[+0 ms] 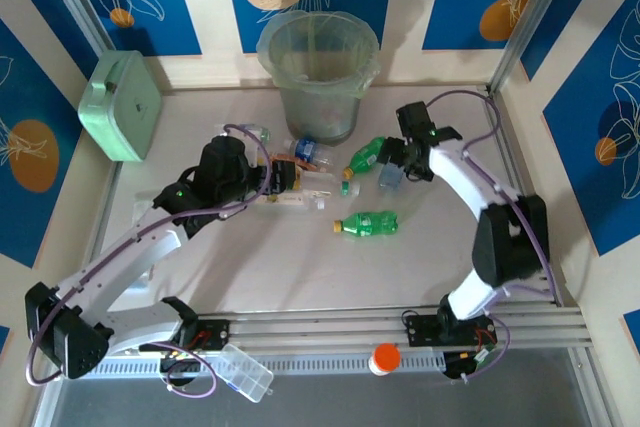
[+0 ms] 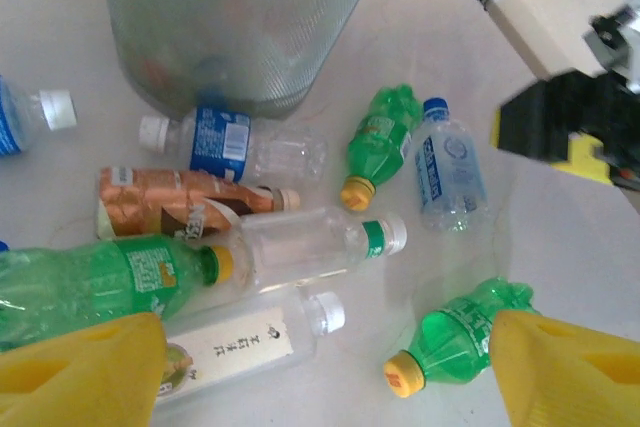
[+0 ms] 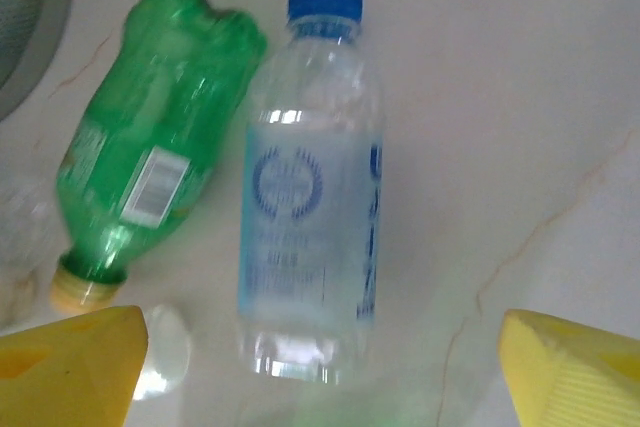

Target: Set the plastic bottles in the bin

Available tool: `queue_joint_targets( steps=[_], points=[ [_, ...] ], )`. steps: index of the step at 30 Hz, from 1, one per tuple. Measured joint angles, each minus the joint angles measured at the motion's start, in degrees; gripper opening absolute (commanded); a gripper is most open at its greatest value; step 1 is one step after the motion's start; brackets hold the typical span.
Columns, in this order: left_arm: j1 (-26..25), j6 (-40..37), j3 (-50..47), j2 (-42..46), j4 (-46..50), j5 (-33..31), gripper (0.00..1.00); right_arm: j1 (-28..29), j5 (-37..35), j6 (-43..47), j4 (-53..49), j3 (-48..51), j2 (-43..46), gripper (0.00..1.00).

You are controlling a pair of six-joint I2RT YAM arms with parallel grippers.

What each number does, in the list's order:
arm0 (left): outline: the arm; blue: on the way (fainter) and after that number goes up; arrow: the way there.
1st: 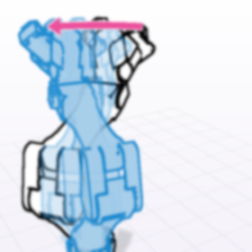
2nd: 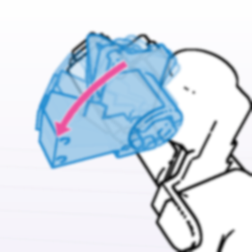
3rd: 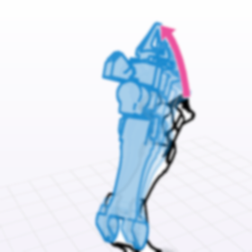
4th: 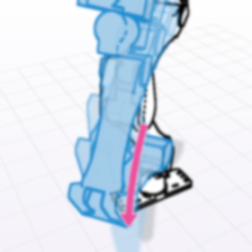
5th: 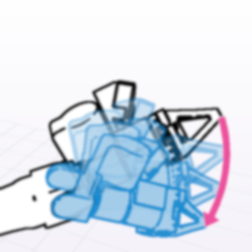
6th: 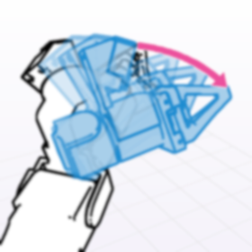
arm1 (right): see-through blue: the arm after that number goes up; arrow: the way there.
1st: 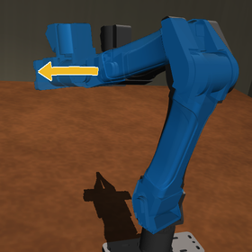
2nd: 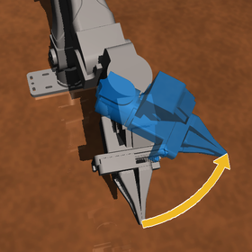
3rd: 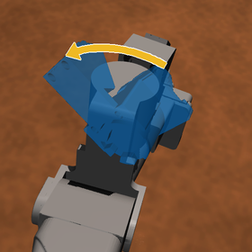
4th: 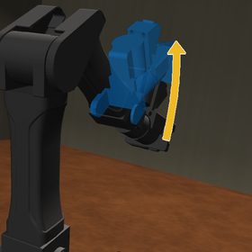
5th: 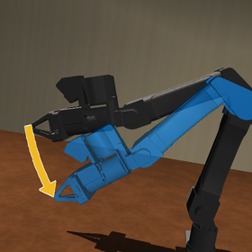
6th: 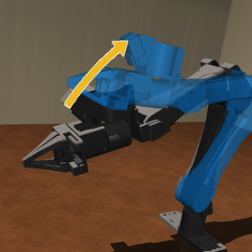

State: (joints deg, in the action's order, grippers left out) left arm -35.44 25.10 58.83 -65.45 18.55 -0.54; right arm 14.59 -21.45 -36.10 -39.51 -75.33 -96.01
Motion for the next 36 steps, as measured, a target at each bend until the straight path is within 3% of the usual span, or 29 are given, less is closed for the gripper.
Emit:
queue_joint_targets(
  steps=[6,14,22,31,36],
  points=[
    [2.47,2.89,-0.96,-0.39,-2.45,5.22,0.84,0.20,-1.33,-0.42,-4.24,-7.98,-12.44,0.91],
    [4.72,5.68,-1.57,-0.39,-3.74,9.55,0.84,1.53,-4.20,-0.66,-8.02,-11.65,-19.19,0.74],
    [6.60,7.65,-2.49,-0.39,-6.38,12.92,0.84,1.53,-5.03,0.07,-8.35,-12.11,-19.96,0.57],
    [7.52,8.07,-2.54,-0.42,-8.50,15.80,0.84,1.46,-5.20,0.68,-8.15,-11.82,-19.50,0.55],
    [7.52,7.58,-2.51,-0.37,-8.55,16.61,0.84,1.46,-5.16,1.16,-7.85,-8.81,-14.64,0.55]
  ],
)
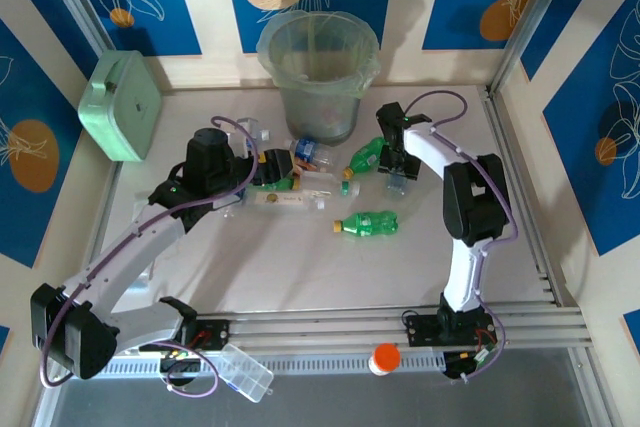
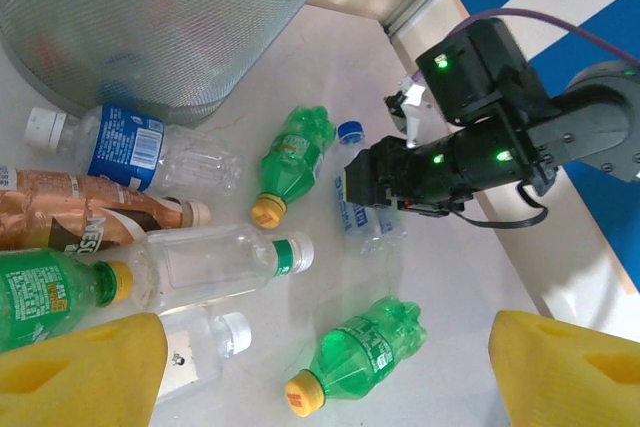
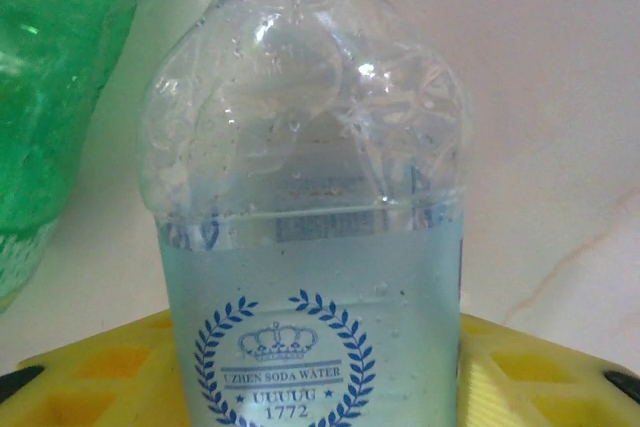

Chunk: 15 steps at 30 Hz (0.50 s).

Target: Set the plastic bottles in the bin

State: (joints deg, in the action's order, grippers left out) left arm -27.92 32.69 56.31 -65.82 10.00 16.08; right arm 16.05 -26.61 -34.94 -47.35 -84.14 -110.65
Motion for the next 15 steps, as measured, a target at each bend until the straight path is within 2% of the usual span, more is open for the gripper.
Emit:
queue_joint_targets(
  steps=[7,11,15],
  points=[
    [-0.79,-0.33,1.64,1.44,2.12,0.00,0.84,1.81,0.00,0.46,2.03,7.45,14.16,0.55],
    [-1.51,-2.97,4.52,2.86,4.96,-1.55,0.84,5.64,0.63,2.21,4.59,10.73,22.53,0.54],
    [-1.62,-6.58,6.12,4.44,7.28,-5.33,0.84,9.62,4.33,5.70,9.38,13.16,30.27,0.54]
  ],
)
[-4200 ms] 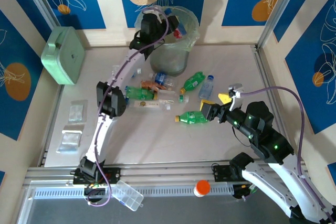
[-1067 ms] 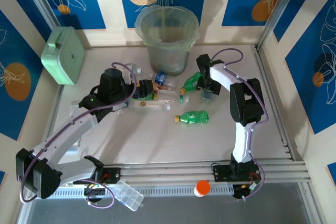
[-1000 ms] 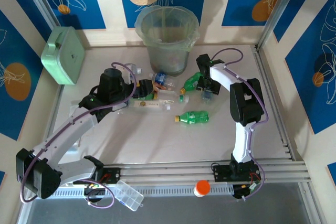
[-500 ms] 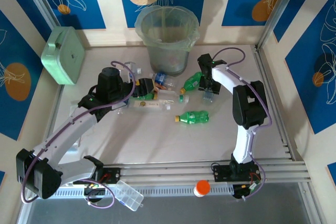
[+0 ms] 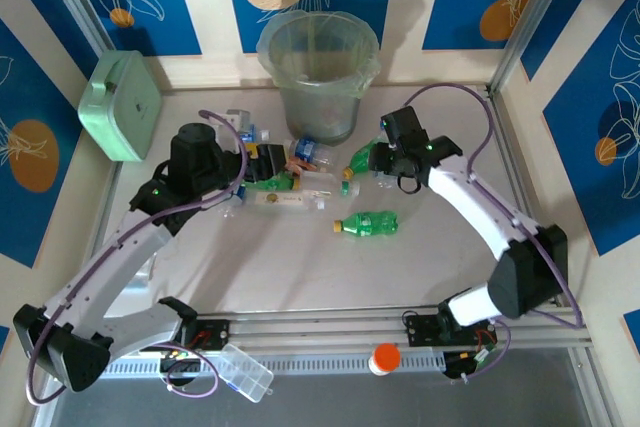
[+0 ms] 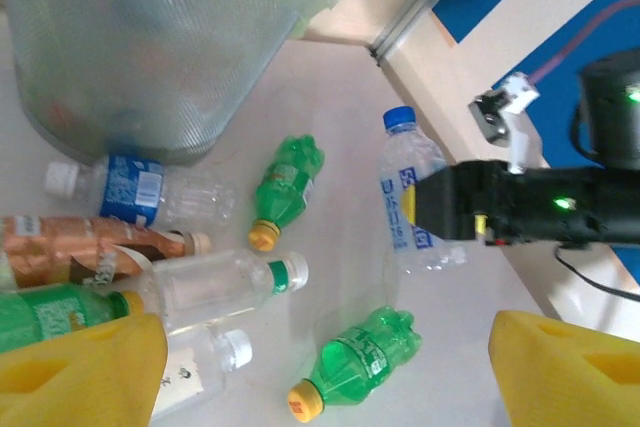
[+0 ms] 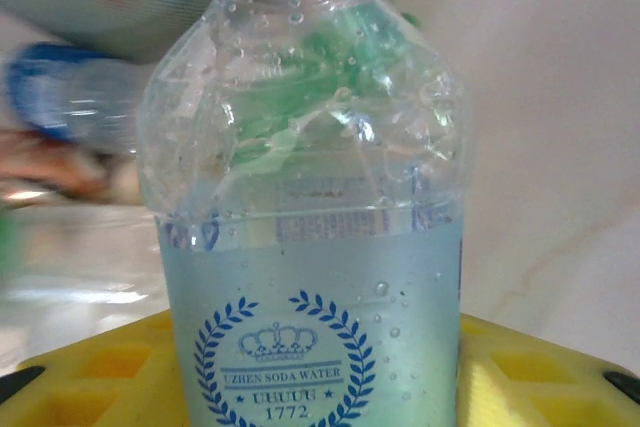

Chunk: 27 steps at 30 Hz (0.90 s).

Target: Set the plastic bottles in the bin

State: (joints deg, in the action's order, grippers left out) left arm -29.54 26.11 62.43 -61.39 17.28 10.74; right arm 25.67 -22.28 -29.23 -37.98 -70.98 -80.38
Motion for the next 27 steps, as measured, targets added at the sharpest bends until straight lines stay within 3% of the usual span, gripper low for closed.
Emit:
queue_joint_targets(
  steps=[4,8,17,27],
  points=[
    [0.00,-2.23,-0.52,1.01,0.81,-3.04,0.84,3.04,5.33,4.28,6.12,0.48,5.20,0.54],
    [0.00,-2.80,-2.34,1.20,0.81,-4.52,0.84,3.61,8.87,7.30,8.41,-5.73,3.72,0.53],
    [0.17,-4.04,-3.39,1.46,0.70,-7.19,0.84,2.56,13.57,11.87,10.45,-32.52,-13.33,0.52],
    [1.27,-4.00,-4.42,1.36,-0.50,-7.39,0.83,-2.75,18.34,7.63,7.23,-61.42,-34.88,0.52]
  ],
)
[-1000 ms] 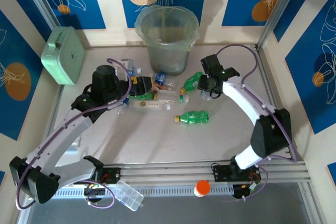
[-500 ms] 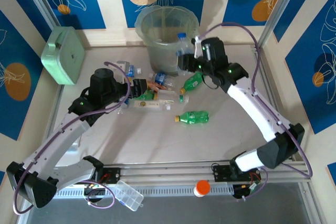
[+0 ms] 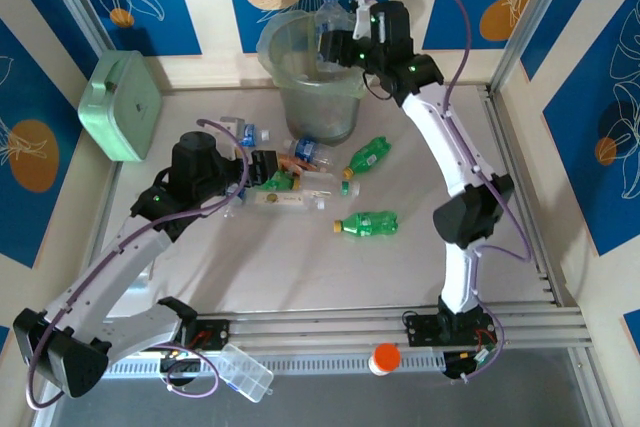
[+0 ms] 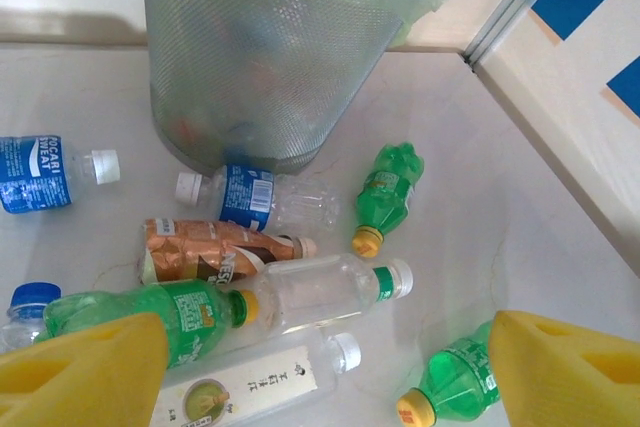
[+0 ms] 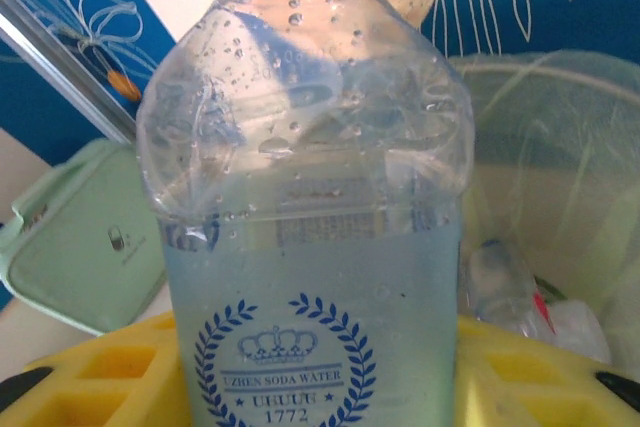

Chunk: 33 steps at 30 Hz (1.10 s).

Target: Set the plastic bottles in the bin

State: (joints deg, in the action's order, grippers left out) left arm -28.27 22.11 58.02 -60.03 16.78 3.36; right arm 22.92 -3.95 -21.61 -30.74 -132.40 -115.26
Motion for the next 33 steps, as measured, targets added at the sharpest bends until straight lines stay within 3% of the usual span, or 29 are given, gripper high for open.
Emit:
queue_joint_targets(
  steps=[8,18,21,26,33],
  points=[
    [0.94,0.20,-0.72,-0.81,-0.94,0.31,0.83,-4.68,7.37,-4.15,-5.68,-28.41,-21.75,0.52],
    [1.49,1.81,-0.76,-3.48,-1.18,1.64,0.82,-3.50,13.68,-3.13,-4.94,-23.39,-23.82,0.53],
    [1.81,2.03,-0.76,-3.50,-1.31,1.79,0.82,-2.34,14.27,-1.51,-5.49,-23.39,-24.09,0.60],
    [2.45,2.78,-0.76,-3.50,-1.31,2.14,0.82,-1.29,15.02,0.57,-6.67,-23.37,-25.16,0.80],
    [2.89,3.08,-0.76,-3.56,-1.31,2.19,0.82,-1.55,15.10,1.14,-7.43,-23.37,-25.66,0.81]
  ],
)
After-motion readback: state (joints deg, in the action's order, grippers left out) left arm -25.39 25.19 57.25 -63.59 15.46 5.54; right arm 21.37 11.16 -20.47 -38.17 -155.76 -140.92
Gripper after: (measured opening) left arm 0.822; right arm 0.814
